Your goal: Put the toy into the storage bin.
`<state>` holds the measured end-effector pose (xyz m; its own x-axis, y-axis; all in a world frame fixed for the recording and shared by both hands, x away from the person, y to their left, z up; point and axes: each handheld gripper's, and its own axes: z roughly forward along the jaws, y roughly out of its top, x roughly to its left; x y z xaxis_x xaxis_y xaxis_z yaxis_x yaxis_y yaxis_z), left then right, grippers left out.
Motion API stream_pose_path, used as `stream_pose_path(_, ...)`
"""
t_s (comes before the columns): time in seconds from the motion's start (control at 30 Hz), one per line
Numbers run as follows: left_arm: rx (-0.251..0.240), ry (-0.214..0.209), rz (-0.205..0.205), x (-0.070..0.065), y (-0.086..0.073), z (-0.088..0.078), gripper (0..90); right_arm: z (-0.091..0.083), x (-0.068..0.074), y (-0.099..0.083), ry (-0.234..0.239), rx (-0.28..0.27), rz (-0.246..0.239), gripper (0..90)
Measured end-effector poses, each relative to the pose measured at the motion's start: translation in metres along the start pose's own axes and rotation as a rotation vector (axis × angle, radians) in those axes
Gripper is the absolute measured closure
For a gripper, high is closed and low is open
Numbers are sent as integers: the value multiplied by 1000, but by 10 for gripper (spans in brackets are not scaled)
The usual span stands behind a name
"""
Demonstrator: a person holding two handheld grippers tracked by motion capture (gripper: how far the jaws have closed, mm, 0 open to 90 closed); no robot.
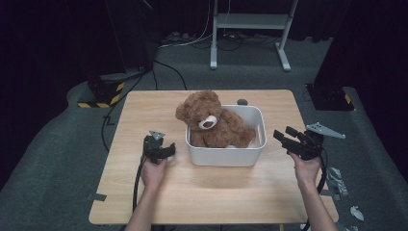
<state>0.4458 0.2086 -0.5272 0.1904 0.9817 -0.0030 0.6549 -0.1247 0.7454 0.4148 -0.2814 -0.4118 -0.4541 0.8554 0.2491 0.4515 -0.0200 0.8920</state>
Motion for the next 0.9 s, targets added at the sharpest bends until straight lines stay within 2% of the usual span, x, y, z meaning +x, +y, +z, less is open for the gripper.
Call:
stream_pose_path(0.37,-4,1,-4,0,0,0,288,2,0,-9,-8,13,-6,368)
stream_pose_path(0.9,0,0,0,0,0,0,288,1,-4,-18,-10,24,13,368)
